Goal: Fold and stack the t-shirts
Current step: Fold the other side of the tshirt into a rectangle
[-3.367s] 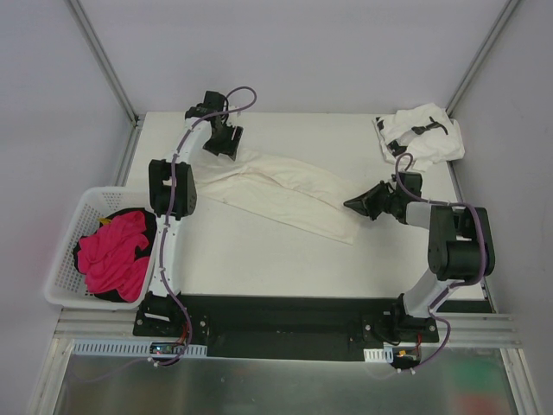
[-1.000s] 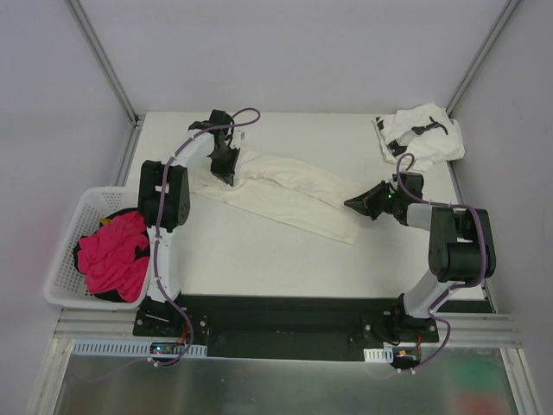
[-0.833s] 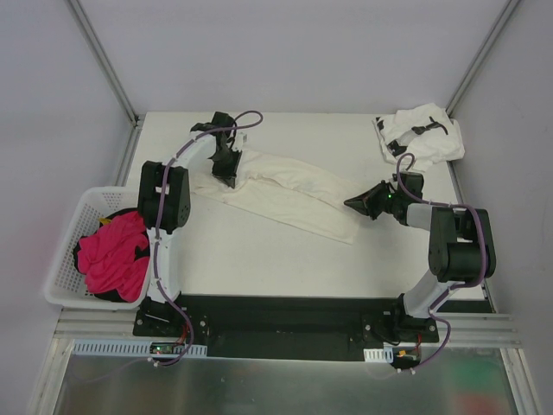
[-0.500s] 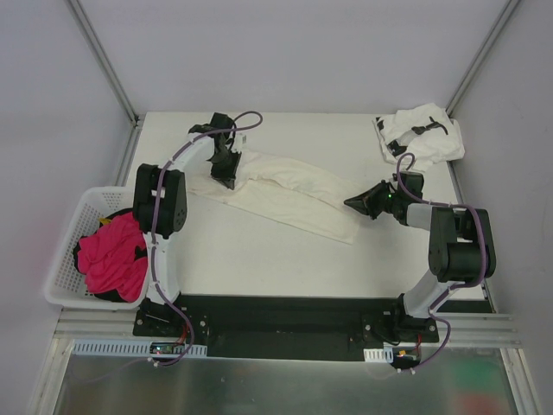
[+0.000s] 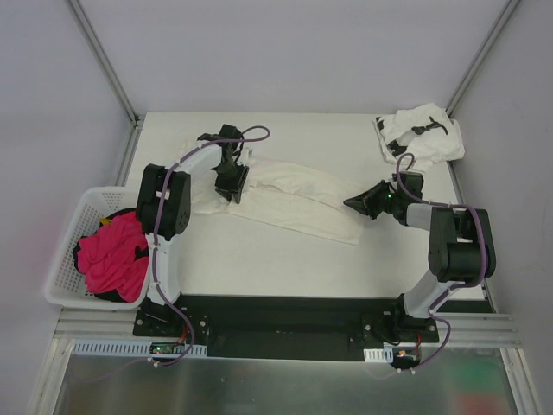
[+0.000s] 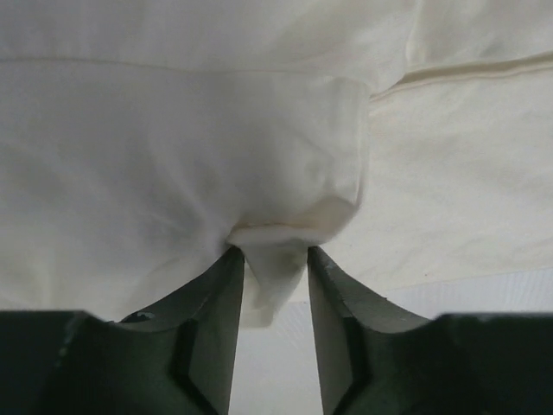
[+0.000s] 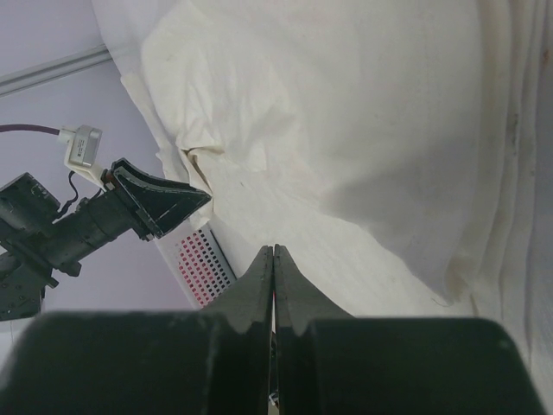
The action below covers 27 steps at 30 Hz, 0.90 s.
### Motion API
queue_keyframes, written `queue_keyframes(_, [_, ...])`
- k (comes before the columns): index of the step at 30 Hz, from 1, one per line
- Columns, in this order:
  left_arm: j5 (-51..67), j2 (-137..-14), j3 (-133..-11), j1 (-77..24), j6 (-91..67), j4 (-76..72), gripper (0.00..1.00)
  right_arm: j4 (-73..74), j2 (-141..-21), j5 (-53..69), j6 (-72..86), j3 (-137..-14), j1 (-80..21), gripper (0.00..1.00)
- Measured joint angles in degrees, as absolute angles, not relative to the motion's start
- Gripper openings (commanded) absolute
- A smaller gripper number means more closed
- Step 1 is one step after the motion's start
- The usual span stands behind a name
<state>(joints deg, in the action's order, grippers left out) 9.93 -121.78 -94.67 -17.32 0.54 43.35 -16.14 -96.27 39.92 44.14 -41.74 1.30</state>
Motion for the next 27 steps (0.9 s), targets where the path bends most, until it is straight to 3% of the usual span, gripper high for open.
queue_keyframes(4, [8.4,-121.7,-94.0,-17.3,0.4,43.4,0.52,-16.3,-96.3,39.9,44.2,-41.5,1.3,0.01])
queue_keyframes(15, [0.0,-118.0,-95.3,-17.3,-1.8,44.0,0.49,-16.3,-96.2,39.9,44.5,-41.4,1.2,0.01])
queue_keyframes(27, [-19.6,-121.3,-112.5,-16.4,-9.9,41.3,0.46,-16.6,-96.2,39.9,44.6,-41.4,0.9,0.01])
